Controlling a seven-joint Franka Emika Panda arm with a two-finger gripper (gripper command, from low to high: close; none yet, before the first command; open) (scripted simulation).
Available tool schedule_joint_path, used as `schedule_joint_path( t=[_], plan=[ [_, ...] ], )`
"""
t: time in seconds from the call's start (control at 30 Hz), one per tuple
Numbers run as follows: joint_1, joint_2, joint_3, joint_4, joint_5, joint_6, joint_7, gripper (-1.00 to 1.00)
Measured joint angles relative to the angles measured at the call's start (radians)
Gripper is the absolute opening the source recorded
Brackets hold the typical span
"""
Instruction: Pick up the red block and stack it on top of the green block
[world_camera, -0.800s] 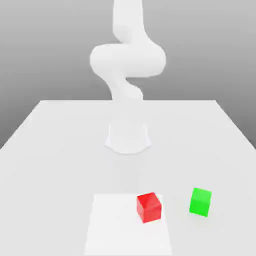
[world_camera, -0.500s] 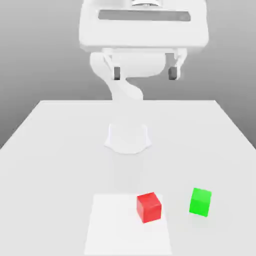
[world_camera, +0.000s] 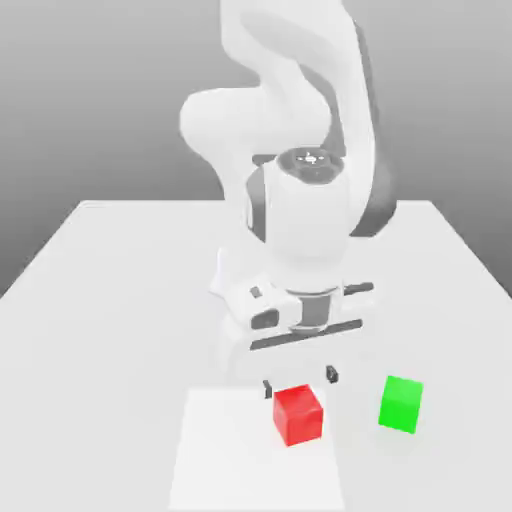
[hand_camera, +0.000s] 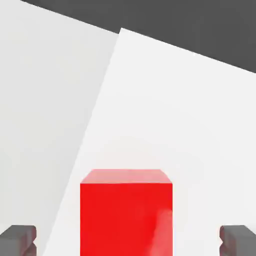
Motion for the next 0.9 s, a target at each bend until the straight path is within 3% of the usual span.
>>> schedule_joint_path(
  t=[0.03,0.07,0.3,0.5,0.9],
  plan=[
    [0.001,0.036,-0.001,0.005,-0.002,0.031,0.001,0.0],
    [0.002,0.066,-0.003,0.009,-0.003,0.057,0.002,-1.0],
    [0.0,0.071,-0.002,0.01,-0.007,0.06,0.005,-1.0],
    [-0.008,-0.121,0.01,-0.018,0.005,-0.104,-0.003,-1.0],
    [0.199,-0.222,0.096,0.01,0.018,-0.233,-0.451,-1.0]
  ],
)
